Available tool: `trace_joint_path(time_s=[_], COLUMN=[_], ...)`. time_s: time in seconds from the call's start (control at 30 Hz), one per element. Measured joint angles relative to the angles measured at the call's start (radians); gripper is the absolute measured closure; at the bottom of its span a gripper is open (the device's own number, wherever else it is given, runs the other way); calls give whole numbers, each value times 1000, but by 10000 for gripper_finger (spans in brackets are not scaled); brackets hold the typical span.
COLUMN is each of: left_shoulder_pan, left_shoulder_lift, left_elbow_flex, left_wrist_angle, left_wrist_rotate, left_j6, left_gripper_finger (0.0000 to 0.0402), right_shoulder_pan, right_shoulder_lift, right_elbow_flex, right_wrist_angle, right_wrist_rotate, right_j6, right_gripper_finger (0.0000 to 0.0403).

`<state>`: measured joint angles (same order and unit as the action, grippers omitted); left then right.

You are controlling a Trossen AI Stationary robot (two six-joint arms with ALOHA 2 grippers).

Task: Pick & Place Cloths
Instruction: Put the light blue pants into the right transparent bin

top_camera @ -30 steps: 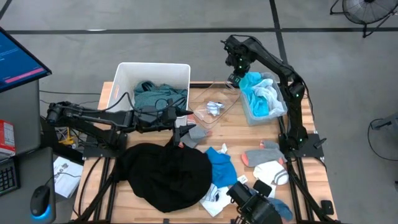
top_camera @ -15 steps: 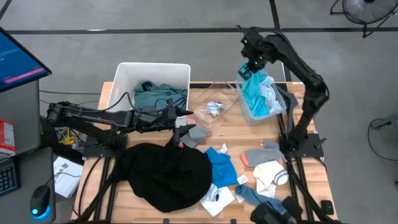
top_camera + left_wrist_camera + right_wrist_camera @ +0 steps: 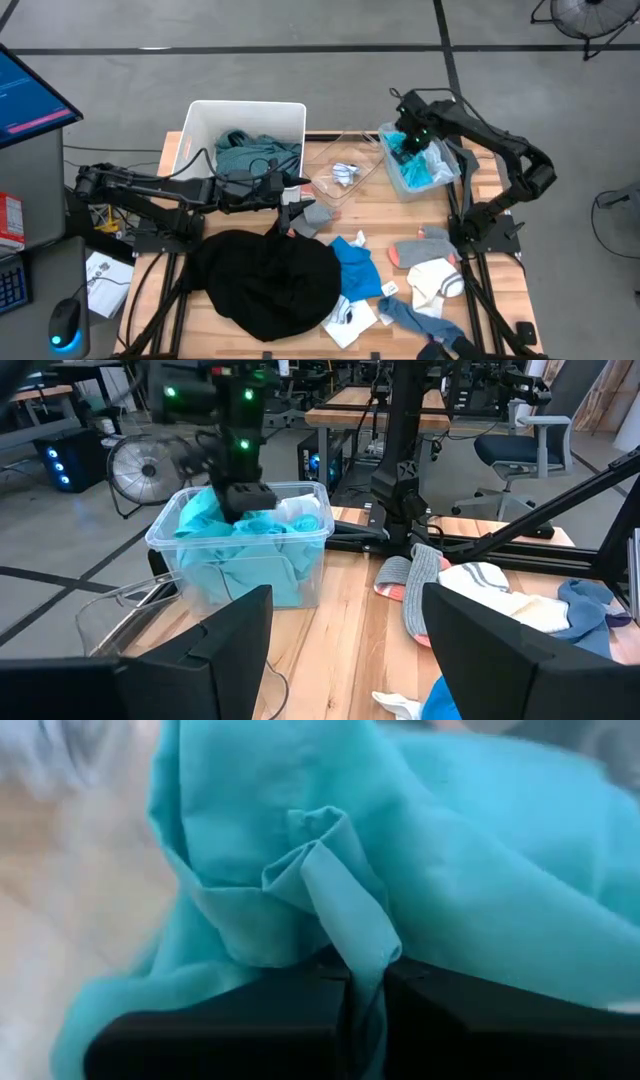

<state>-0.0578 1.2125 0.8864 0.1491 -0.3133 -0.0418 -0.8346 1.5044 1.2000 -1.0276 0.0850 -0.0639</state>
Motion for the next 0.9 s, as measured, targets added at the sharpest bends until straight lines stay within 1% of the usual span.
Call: trace_joint_path(time_s=[0.2, 0.3, 0.53, 0.63, 0.8, 0.9], left_shoulder_pan=[0, 0, 0, 0, 0, 0], left_shoulder_lift=[0, 0, 0, 0, 0, 0], left_elbow_flex=[0, 0, 0, 0, 0, 0], left_wrist_angle=[0, 0, -17, -37, -66, -66], left_wrist_rotate=[0, 0, 0, 0, 0, 0], left_j6=[0, 4, 11, 11, 11, 11], left_gripper_finger=[161, 161, 161, 161, 161, 161], right_shoulder_pan=[-32, -47, -55, -31, -1, 7], right_shoulder_lift=[-2, -1, 58, 95, 147, 165], right_elbow_flex=[-42, -43, -44, -50, -55, -54], right_wrist_angle=[-17, -4, 16, 15, 23, 35], right_wrist_rotate=[16, 19, 34, 89, 152, 160], right_j6=[-328, -428, -494, -538, -572, -575], right_gripper_finger=[403, 403, 403, 403, 403, 403])
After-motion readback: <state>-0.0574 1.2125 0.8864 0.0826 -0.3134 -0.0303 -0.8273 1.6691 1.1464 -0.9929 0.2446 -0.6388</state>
